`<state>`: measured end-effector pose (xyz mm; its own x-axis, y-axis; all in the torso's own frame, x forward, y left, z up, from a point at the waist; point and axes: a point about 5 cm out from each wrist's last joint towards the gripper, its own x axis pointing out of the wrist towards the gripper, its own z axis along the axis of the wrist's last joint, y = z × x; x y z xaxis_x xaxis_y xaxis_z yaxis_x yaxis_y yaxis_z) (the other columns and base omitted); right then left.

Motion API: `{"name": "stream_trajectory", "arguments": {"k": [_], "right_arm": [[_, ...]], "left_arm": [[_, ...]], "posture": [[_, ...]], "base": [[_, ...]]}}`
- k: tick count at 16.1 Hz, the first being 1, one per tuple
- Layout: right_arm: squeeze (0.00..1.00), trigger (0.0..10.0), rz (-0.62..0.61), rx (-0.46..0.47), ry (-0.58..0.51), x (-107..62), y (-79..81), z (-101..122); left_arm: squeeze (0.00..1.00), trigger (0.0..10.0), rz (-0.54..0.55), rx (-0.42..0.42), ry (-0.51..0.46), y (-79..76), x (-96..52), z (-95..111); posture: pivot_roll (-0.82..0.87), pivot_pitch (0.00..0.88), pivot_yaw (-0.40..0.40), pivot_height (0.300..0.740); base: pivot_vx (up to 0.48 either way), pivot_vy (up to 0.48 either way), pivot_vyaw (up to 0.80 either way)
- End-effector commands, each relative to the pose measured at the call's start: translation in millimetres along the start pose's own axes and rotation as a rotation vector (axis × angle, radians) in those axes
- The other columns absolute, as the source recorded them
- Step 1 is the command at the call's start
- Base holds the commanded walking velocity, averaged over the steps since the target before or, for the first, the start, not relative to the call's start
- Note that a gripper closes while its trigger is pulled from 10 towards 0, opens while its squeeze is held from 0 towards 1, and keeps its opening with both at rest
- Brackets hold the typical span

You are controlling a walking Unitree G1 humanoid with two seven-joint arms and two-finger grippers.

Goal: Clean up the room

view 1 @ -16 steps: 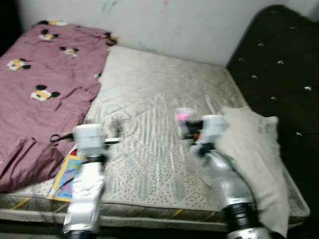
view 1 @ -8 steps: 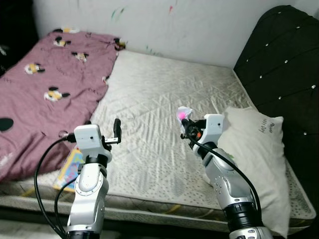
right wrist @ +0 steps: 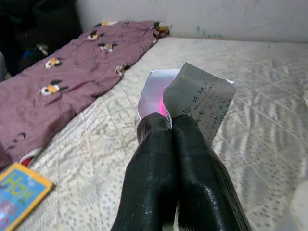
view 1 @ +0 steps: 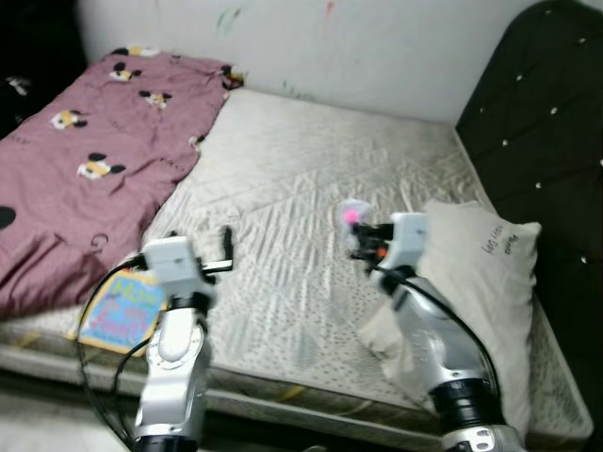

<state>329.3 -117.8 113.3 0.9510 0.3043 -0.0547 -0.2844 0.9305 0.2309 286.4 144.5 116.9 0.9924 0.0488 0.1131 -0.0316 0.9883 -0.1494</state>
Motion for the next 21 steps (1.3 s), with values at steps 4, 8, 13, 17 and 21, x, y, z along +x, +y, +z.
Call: {"name": "stream_trajectory", "arguments": {"k": [4,8,13,17,21], "right_arm": [[0.00,10.0,-0.002,-0.007,-0.016,2.2,0.8,5.0],[0.00,10.0,-0.003,-0.007,-0.022,3.7,-0.5,7.4],[0.00,10.0,0.003,-0.012,-0.026,6.6,-0.6,9.3],[0.00,10.0,0.002,-0.009,-0.030,6.6,-1.4,9.9],[0.00,10.0,0.001,-0.017,-0.031,6.7,-3.4,10.4]], "left_arm": [[0.00,10.0,-0.004,-0.008,-0.015,0.4,0.9,3.6],[0.00,10.0,-0.006,-0.023,-0.015,-0.6,2.3,3.6],[0.00,10.0,-0.013,-0.032,-0.018,-1.1,3.3,3.5],[0.00,10.0,-0.019,-0.024,-0.032,-0.9,4.2,5.3],[0.00,10.0,-0.056,-0.043,-0.048,-5.3,3.4,6.4]], "posture": [[-0.02,0.063,-0.143,0.740],[-0.02,0.053,-0.146,0.740],[-0.02,0.037,-0.147,0.740],[-0.02,0.037,-0.147,0.740],[-0.02,0.031,-0.148,0.740]], "base": [[0.000,0.000,0.00],[0.000,0.000,0.00],[0.000,0.096,-0.09],[0.000,0.463,-0.60],[0.000,0.094,0.00]]}}
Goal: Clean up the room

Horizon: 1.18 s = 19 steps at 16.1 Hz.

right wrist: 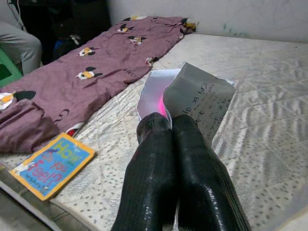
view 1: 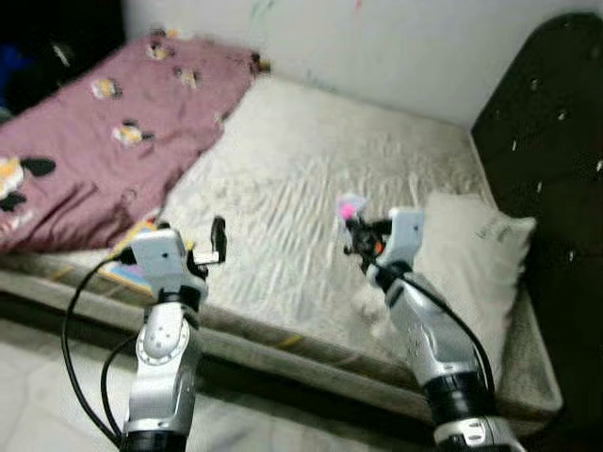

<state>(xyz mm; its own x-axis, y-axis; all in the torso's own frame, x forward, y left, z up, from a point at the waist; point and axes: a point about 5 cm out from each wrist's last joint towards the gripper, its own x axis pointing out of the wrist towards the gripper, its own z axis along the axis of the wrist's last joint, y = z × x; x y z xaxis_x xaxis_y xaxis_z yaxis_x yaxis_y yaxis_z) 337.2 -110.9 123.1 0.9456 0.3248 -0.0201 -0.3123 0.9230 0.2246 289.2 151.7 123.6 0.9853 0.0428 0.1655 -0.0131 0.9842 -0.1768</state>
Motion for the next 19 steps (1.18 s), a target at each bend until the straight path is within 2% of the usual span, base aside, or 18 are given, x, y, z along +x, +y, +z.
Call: {"name": "stream_trajectory", "arguments": {"k": [1,3,9,12,13,19], "right_arm": [[0.00,10.0,-0.027,-0.011,-0.001,-2.5,-9.6,1.3],[0.00,10.0,-0.025,-0.012,-0.001,-2.0,-8.9,1.3],[0.00,10.0,-0.026,-0.014,0.002,-3.0,-8.6,0.0],[0.00,10.0,-0.030,-0.014,0.002,-3.0,-9.5,0.0],[0.00,10.0,-0.031,-0.014,0.002,-3.0,-9.5,0.0],[0.00,10.0,-0.039,-0.012,0.004,-4.6,-10.4,-2.0]], "left_arm": [[0.00,10.0,-0.065,-0.025,-0.002,-13.0,-1.0,-0.3],[0.00,10.0,-0.091,-0.036,-0.015,-14.4,-1.8,1.4],[0.00,10.0,-0.109,-0.039,-0.019,-15.1,-3.3,1.5],[0.00,10.0,-0.106,-0.043,-0.022,-15.0,-3.7,1.8],[0.00,10.0,-0.068,-0.051,-0.012,-13.0,-3.5,0.7],[0.00,10.0,-0.055,-0.042,0.006,-11.9,-4.4,-2.4]], "posture": [[-0.02,0.031,-0.148,0.740],[-0.02,0.031,-0.149,0.740],[-0.03,0.041,-0.147,0.740],[-0.03,0.041,-0.146,0.740],[-0.03,0.041,-0.146,0.740],[-0.02,0.039,-0.141,0.740]], "base": [[0.000,0.000,0.00],[0.000,0.000,0.00],[0.392,0.000,-0.63],[0.393,0.000,0.00],[0.262,0.000,0.00],[0.000,0.000,0.00]]}}
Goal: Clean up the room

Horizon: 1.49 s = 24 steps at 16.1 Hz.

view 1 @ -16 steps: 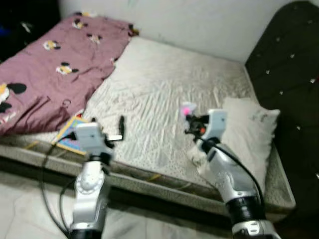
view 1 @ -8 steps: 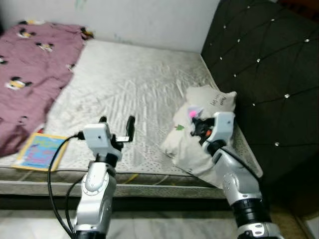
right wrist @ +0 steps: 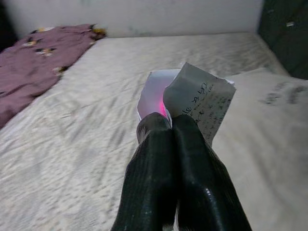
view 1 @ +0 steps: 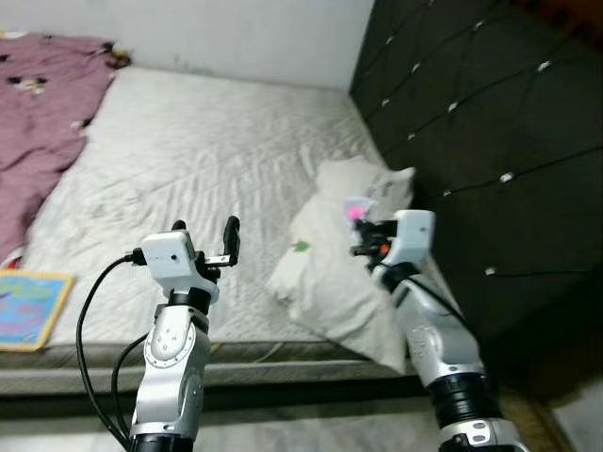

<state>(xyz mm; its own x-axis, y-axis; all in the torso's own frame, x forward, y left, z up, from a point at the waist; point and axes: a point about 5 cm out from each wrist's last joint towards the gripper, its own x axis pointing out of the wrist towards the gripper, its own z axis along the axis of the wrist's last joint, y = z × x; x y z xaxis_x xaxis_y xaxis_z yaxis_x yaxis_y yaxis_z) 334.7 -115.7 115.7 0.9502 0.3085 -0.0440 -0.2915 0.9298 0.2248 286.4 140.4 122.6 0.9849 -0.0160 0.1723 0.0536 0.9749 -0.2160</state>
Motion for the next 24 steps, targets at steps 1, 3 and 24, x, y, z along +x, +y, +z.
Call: {"name": "stream_trajectory", "arguments": {"k": [1,3,24], "right_arm": [[0.00,10.0,-0.019,-0.014,-0.015,-1.2,-5.6,3.8],[0.00,10.0,-0.040,-0.017,-0.018,-3.0,-8.8,2.5],[0.00,10.0,-0.124,-0.132,0.078,-55.2,-30.1,-18.8]], "left_arm": [[0.00,10.0,0.020,0.022,0.002,0.0,-1.1,-0.3],[0.00,10.0,0.114,0.080,0.064,10.9,-6.1,-8.9],[0.00,10.0,0.158,0.157,0.164,41.6,-55.5,-14.8]], "posture": [[-0.02,0.035,-0.139,0.740],[-0.02,0.022,-0.127,0.740],[-0.02,0.029,-0.139,0.740]], "base": [[0.000,0.000,0.00],[0.000,0.000,0.00],[0.000,0.177,-0.24]]}}
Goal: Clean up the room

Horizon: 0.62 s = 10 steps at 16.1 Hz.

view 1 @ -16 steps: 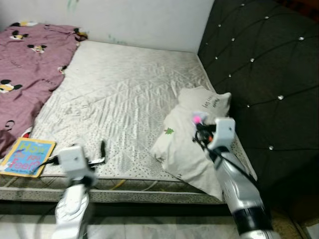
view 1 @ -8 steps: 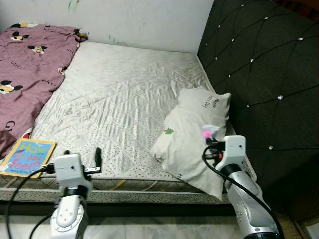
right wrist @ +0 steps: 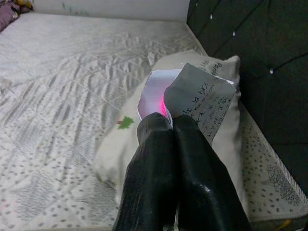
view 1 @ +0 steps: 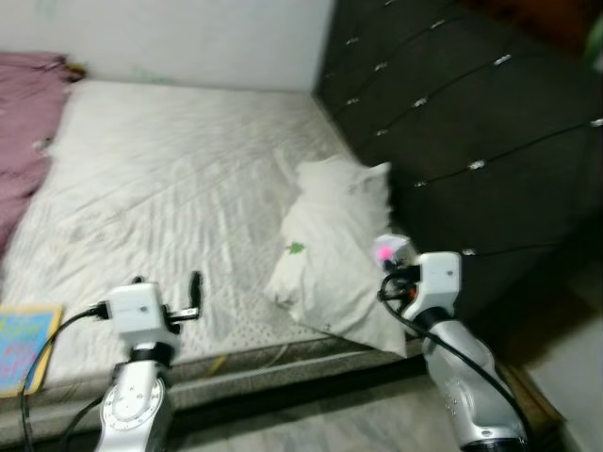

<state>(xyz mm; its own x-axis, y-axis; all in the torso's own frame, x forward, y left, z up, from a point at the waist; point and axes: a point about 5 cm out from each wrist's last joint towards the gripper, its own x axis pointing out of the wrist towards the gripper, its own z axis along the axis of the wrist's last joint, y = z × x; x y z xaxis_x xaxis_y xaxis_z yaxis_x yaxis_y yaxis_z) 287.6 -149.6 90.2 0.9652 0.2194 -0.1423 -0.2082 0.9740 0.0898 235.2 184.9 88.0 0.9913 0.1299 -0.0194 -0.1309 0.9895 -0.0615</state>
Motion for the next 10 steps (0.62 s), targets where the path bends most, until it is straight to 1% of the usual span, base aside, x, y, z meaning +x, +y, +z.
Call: {"name": "stream_trajectory", "arguments": {"k": [1,3,10], "right_arm": [[0.00,10.0,-0.005,-0.005,0.007,-3.8,-4.4,0.5],[0.00,10.0,0.004,-0.010,0.012,-5.3,-3.2,-0.6],[0.00,10.0,0.003,-0.019,-0.003,1.8,-5.7,6.5]], "left_arm": [[0.00,10.0,-0.018,-0.016,-0.009,-6.9,0.4,1.7],[0.00,10.0,-0.018,-0.020,-0.008,-7.2,0.8,1.7],[0.00,10.0,-0.017,-0.016,-0.018,-8.3,5.6,3.5]], "posture": [[-0.02,0.029,-0.140,0.740],[-0.02,0.030,-0.140,0.740],[-0.03,0.039,-0.142,0.740]], "base": [[0.000,0.480,0.00],[0.000,0.480,0.00],[0.000,0.480,0.00]]}}
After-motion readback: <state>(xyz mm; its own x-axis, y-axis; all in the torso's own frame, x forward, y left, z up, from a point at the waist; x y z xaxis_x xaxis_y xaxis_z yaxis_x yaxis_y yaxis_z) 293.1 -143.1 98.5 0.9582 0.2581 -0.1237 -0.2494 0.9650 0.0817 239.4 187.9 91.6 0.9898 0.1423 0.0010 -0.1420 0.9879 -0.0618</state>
